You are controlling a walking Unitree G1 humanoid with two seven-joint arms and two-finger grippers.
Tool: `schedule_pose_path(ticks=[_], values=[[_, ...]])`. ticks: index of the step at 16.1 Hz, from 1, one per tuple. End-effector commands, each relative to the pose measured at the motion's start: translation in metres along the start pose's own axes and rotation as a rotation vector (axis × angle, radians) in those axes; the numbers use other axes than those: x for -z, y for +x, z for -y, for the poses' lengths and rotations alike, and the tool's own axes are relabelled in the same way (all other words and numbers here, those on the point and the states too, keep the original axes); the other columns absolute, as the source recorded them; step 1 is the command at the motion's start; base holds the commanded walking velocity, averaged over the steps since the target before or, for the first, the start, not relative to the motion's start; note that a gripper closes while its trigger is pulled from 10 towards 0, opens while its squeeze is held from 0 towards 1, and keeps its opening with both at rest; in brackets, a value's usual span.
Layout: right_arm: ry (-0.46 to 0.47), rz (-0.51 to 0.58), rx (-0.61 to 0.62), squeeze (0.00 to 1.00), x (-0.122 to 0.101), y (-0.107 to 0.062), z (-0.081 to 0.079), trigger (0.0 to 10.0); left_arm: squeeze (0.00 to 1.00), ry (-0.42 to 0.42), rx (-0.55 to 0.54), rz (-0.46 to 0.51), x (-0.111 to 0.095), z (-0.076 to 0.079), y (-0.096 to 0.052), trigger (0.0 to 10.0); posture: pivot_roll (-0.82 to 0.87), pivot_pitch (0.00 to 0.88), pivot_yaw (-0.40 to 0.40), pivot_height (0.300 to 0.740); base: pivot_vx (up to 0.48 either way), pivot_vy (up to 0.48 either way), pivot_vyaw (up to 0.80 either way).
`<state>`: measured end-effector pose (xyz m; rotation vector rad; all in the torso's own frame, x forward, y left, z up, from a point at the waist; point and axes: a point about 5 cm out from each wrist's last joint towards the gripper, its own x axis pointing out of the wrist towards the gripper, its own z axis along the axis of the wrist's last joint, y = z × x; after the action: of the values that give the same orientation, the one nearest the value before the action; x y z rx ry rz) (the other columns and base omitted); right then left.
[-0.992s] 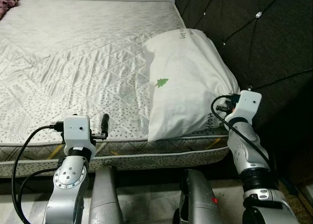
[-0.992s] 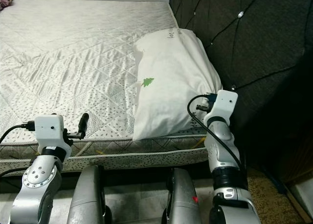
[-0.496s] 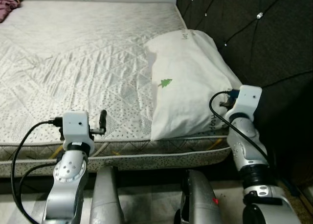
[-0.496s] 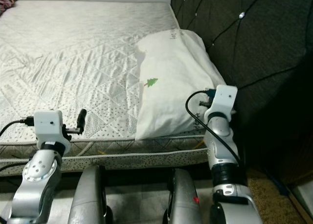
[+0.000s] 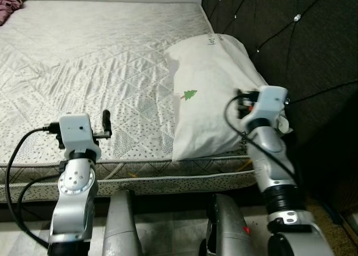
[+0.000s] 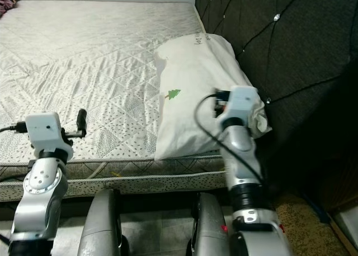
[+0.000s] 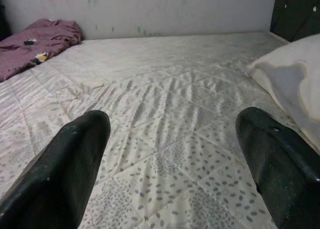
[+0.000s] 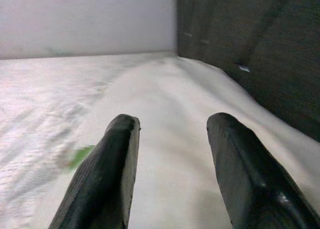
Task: Clean up the room
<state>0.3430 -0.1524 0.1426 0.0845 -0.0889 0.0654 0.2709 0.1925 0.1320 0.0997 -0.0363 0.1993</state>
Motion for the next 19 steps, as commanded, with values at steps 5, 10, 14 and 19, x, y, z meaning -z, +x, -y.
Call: schedule_pose_path(ticks=[5,10,14,19], values=[[0.076,0.072,-0.195,1.0,-0.01,-0.017,-0.027,10.0,0.0,-0.046,-0.017,0.077,-0.016,0.005,0.008,10.0,0.0,0.0,-0.02,0.559,0.0,0.0,0.0],[0.072,0.103,-0.251,0.0,-0.015,-0.021,-0.038,10.0,0.0,-0.089,-0.003,0.068,-0.012,0.007,-0.002,10.0,0.02,0.0,-0.029,0.582,0.0,0.0,0.0],[0.078,0.096,-0.259,0.0,-0.017,-0.015,-0.039,10.0,0.0,-0.109,0.001,0.065,-0.013,0.007,-0.009,10.0,0.04,0.0,-0.036,0.626,0.0,0.0,0.0],[0.065,0.079,-0.211,0.0,-0.012,-0.016,-0.034,10.0,0.0,-0.103,0.055,0.03,-0.003,0.019,-0.009,10.0,0.0,0.0,-0.006,0.674,0.0,0.0,0.0]])
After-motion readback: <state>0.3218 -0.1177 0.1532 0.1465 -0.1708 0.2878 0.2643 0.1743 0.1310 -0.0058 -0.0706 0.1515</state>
